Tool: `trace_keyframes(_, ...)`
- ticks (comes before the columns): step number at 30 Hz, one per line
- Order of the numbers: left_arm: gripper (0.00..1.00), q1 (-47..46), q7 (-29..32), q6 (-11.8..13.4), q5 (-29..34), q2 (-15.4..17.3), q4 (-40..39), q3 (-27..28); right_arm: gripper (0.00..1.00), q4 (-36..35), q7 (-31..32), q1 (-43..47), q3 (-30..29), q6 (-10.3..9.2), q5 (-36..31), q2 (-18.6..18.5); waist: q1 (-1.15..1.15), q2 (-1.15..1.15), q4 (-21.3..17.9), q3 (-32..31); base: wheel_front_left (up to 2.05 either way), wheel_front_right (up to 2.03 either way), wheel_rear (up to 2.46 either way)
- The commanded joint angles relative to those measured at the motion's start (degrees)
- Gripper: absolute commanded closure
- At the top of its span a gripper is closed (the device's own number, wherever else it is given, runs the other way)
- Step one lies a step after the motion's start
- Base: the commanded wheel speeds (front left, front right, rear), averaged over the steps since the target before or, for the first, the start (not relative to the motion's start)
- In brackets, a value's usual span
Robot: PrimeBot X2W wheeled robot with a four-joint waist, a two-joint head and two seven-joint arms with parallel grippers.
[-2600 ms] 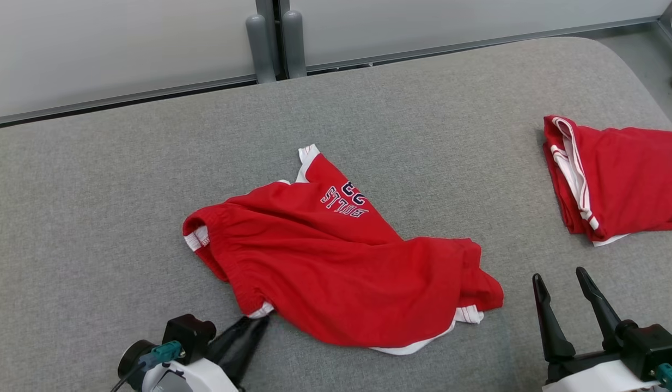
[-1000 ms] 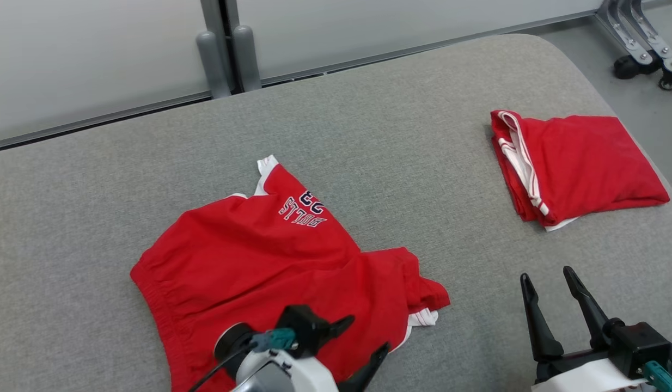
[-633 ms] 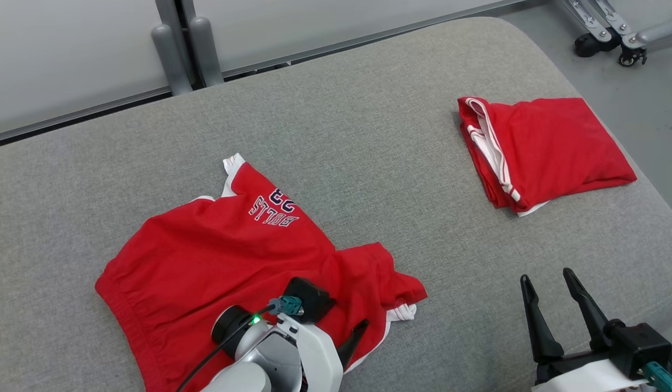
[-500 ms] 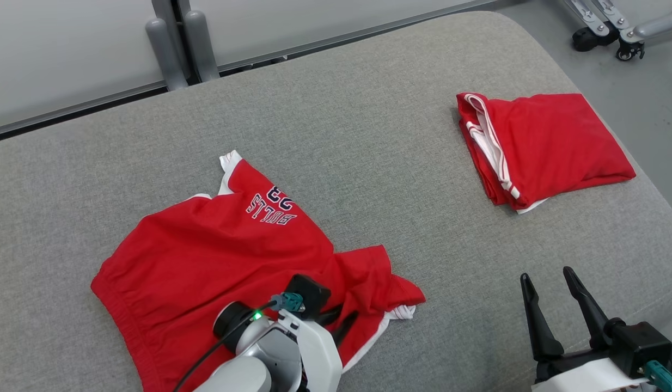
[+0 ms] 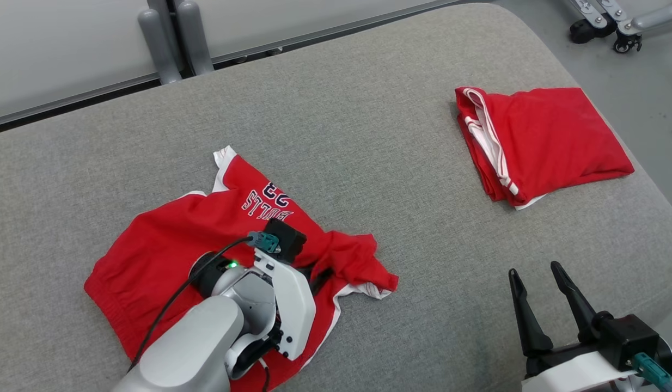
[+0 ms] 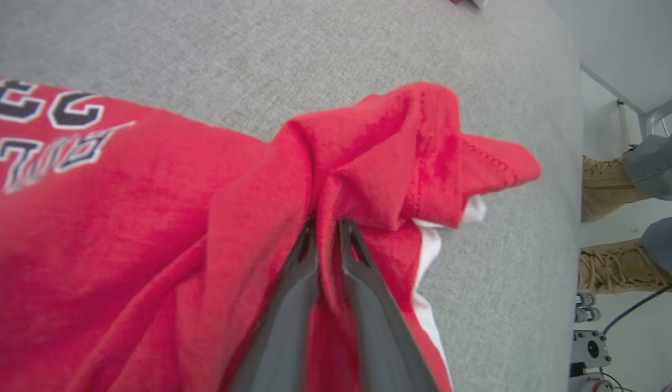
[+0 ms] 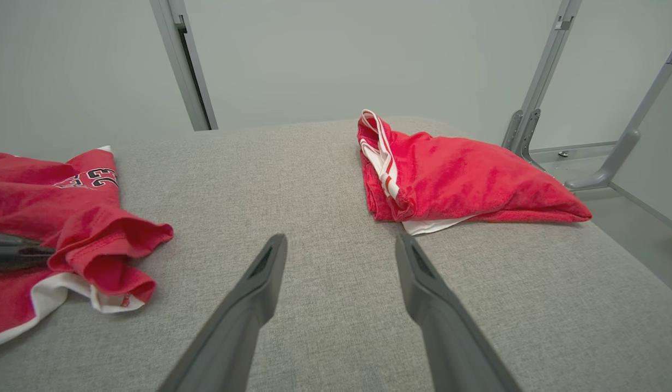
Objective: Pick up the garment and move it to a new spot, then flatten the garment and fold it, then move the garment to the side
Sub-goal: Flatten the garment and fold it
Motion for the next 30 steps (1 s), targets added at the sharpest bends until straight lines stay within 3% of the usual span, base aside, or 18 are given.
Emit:
trace_keyframes(1, 0.0, -0.9, -0.1, -0.3, 0.0, 0.0, 0.0, -0.2, 0.0, 0.1, 0.0, -0.5, 0.0, -0.01, 0.4, -0.2, 0.0, 0.0, -0.4, 0.0, 0.0, 0.0, 0.0)
trace_keyframes(7, 0.0, -1.1, 1.4, -1.3, 0.8, 0.1, -5.9, -4.0, 0.0, 0.0, 0.0, 0.6, -0.9, -0.01, 0.7, -0.2, 0.0, 0.0, -0.8, -0.1, 0.0, 0.0, 0.0)
trace_keyframes(12, 0.0, -3.5, 1.2, 0.8, 4.5, 0.0, -10.4, -5.4, 0.0, -0.1, 0.0, 0.2, -0.7, -0.01, 1.2, -0.2, 0.0, 0.0, -1.1, 0.4, 0.0, 0.0, 0.0)
trace_keyframes(18, 0.0, -6.2, 0.9, 1.1, 8.6, -1.6, -9.0, -8.3, 0.0, 0.0, 0.0, -1.0, 0.0, -0.01, 1.9, -0.2, 0.0, 0.0, -2.2, 1.0, 0.0, 0.0, 0.0)
trace_keyframes(25, 0.0, -7.9, 0.5, 1.0, 10.6, -2.5, -1.2, -10.9, 0.0, 0.6, 0.0, -0.9, 0.2, -0.01, 2.5, -0.2, 0.0, 0.0, -3.4, 1.3, 0.0, 0.0, 0.0)
trace_keyframes(26, 0.04, -7.8, 0.1, 1.0, 10.4, -3.0, -0.1, -10.7, 0.0, 0.6, 0.0, -0.9, 0.3, -0.01, 2.5, -0.2, 0.0, 0.0, -3.6, 1.2, 0.0, 0.0, 0.0)
trace_keyframes(27, 0.14, -7.7, -0.3, 0.9, 10.0, -3.3, 0.9, -10.5, 0.0, 0.6, 0.0, -0.9, 0.4, -0.01, 2.7, -0.2, 0.0, 0.0, -3.7, 1.2, 0.0, 0.0, 0.0)
trace_keyframes(28, 0.4, -7.7, -0.5, 0.8, 9.7, -3.5, 1.9, -10.6, 0.0, 0.6, 0.0, -0.8, 0.5, -0.01, 2.8, -0.2, 0.0, 0.0, -3.8, 1.2, 0.0, 0.0, 0.0)
trace_keyframes(29, 0.55, -7.7, -0.6, 0.6, 9.5, -3.6, 2.9, -10.7, 0.0, 0.6, 0.0, -0.7, 0.4, -0.01, 2.9, -0.2, 0.0, 0.0, -3.9, 1.1, 0.0, 0.0, 0.0)
trace_keyframes(30, 0.57, -7.5, -0.8, 0.4, 9.1, -3.8, 3.9, -10.8, 0.0, 0.6, 0.0, -0.6, 0.4, -0.01, 3.0, -0.2, 0.0, 0.0, -3.9, 1.1, 0.0, 0.0, 0.0)
